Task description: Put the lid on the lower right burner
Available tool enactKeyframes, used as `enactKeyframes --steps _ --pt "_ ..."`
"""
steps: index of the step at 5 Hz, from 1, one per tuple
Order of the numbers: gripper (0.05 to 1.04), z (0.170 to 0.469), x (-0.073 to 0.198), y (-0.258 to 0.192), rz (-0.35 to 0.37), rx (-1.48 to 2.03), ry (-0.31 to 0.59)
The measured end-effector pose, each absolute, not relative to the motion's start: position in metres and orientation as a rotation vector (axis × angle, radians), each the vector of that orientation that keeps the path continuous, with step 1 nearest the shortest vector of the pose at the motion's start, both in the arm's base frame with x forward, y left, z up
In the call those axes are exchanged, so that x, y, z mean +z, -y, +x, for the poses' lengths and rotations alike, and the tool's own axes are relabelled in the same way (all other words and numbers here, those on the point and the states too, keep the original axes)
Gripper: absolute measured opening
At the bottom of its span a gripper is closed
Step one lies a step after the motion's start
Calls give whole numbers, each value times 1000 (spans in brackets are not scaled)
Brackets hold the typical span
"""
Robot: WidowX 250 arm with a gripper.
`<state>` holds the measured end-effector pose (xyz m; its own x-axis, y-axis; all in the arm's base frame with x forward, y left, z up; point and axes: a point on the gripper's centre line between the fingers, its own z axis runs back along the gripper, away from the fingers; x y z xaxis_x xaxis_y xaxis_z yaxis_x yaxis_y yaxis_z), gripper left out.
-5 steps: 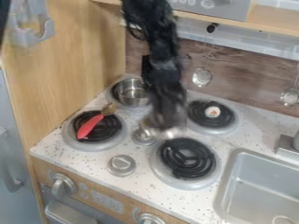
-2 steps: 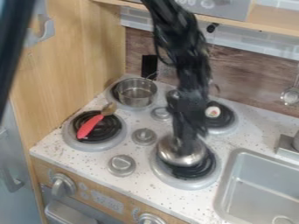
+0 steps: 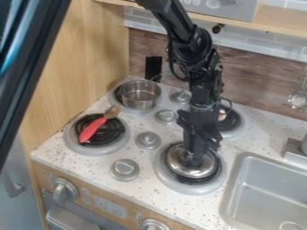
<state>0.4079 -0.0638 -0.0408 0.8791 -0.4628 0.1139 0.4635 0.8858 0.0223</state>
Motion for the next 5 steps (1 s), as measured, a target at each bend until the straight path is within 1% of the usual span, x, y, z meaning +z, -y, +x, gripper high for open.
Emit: enactKeyframes --steps 2,3,4,5 --pt "814 404 -40 63 -7 -449 108" --pt "1021 397 -14 51 15 -373 132" --pt "1009 391 27 43 34 -297 167" --pt "999 382 43 24 25 -203 158"
